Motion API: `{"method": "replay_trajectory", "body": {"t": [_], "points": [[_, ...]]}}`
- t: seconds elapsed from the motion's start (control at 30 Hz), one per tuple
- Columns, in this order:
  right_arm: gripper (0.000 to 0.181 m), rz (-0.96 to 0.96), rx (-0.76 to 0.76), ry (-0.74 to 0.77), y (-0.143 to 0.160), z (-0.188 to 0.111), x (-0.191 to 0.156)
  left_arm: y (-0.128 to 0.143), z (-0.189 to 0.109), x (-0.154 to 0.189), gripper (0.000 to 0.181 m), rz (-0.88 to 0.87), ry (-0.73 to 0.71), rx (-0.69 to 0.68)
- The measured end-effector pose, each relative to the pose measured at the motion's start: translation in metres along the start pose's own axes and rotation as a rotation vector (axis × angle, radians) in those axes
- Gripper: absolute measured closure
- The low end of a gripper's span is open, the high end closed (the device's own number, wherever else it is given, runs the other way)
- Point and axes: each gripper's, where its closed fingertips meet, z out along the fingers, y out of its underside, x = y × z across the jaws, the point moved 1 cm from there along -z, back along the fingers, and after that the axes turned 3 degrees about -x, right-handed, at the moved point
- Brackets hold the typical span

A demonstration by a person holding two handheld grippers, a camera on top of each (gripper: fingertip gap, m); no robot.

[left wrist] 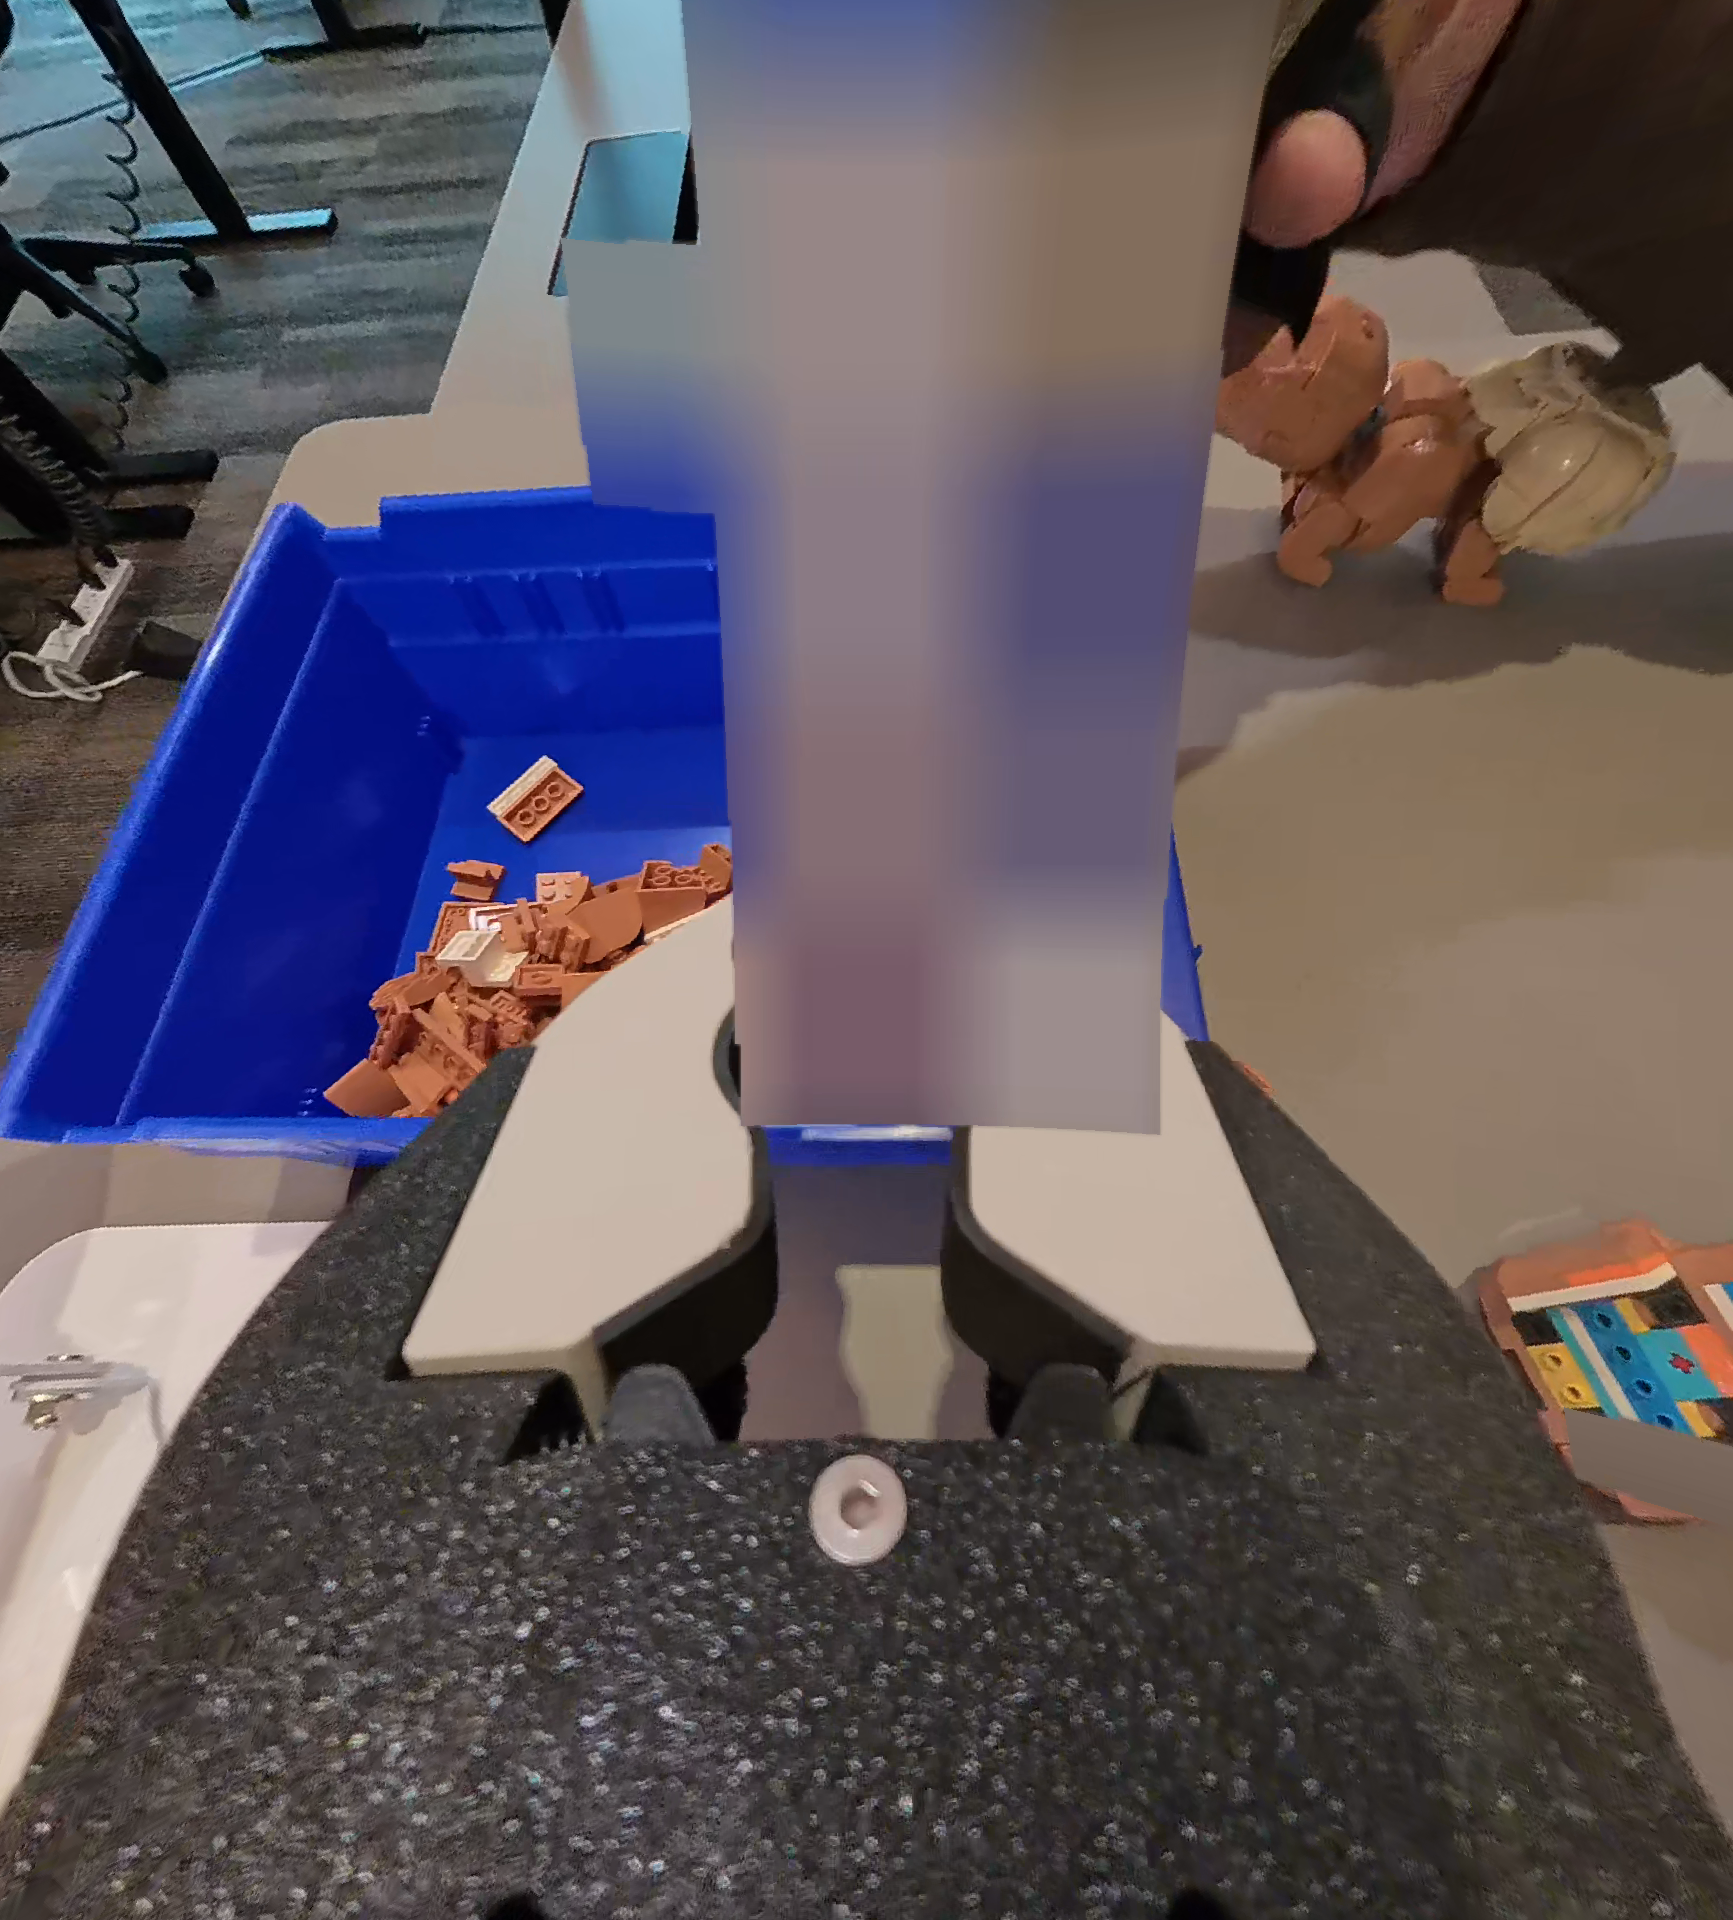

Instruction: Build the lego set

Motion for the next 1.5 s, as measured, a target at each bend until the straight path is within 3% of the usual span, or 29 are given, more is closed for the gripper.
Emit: {"method": "replay_trajectory", "body": {"t": [0.17,0.3,0.63,0.73,1.0,1.27,1.5], "points": [[0.178,0.096,0.059,-0.014,-0.004,-0.001,-0.004,-0.009,-0.001,0.004,0.150,-0.038,0.058,0.101],[0.178,0.084,0.024,0.001,-0.002,0.005,-0.007,-0.017,0.000,0.005,0.168,-0.052,0.076,0.146],[0.176,-0.011,-0.100,0.110,-0.002,0.004,0.004,-0.018,-0.002,-0.002,0.171,-0.069,0.039,0.146],[0.164,-0.060,-0.171,0.177,0.004,0.003,0.009,-0.019,-0.004,-0.005,0.170,-0.077,0.021,0.155],[0.159,-0.342,-0.417,0.349,0.028,-0.001,0.028,-0.018,-0.017,-0.021,0.170,-0.111,-0.062,0.162],[0.154,-0.668,-0.874,0.185,0.081,0.032,0.035,-0.017,-0.031,-0.030,0.170,-0.118,-0.114,0.174],[0.143,-0.623,-1.112,0.077,0.117,0.056,0.040,-0.011,-0.037,-0.038,0.170,-0.133,-0.136,0.176]]}}
